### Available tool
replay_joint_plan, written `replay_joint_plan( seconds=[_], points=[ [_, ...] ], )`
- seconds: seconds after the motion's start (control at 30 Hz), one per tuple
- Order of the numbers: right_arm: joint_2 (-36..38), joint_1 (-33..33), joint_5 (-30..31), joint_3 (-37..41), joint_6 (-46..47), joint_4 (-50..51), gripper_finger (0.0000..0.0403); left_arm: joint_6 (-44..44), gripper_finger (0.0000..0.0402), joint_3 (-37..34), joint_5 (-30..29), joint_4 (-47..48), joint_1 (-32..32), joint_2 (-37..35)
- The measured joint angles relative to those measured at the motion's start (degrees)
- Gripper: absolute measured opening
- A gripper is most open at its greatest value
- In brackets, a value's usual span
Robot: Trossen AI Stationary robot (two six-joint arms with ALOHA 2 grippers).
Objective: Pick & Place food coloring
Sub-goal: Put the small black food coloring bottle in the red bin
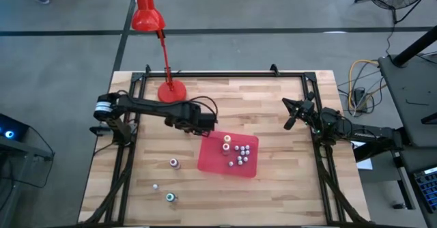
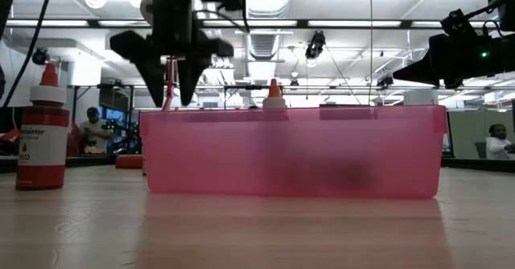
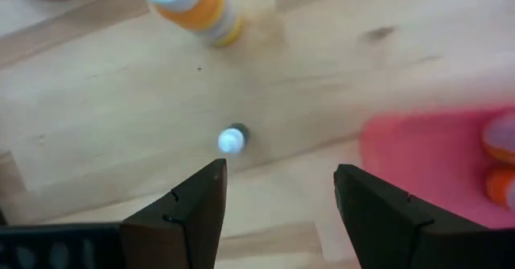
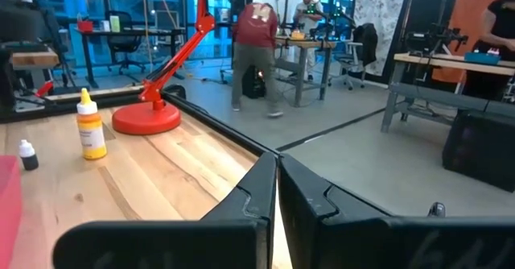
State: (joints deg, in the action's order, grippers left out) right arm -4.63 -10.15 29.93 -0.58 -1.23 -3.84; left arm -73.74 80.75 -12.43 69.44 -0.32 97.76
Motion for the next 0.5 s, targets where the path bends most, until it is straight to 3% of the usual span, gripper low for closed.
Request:
replay_joint_plan(
  seconds=[0.5],
  points=[
    [-0.03,0.01,0.00,0.00,-0.38,0.00,0.0009,-4.16,0.0202,-10.78,5.03,-8.01,4.84,-0.38]
  ],
)
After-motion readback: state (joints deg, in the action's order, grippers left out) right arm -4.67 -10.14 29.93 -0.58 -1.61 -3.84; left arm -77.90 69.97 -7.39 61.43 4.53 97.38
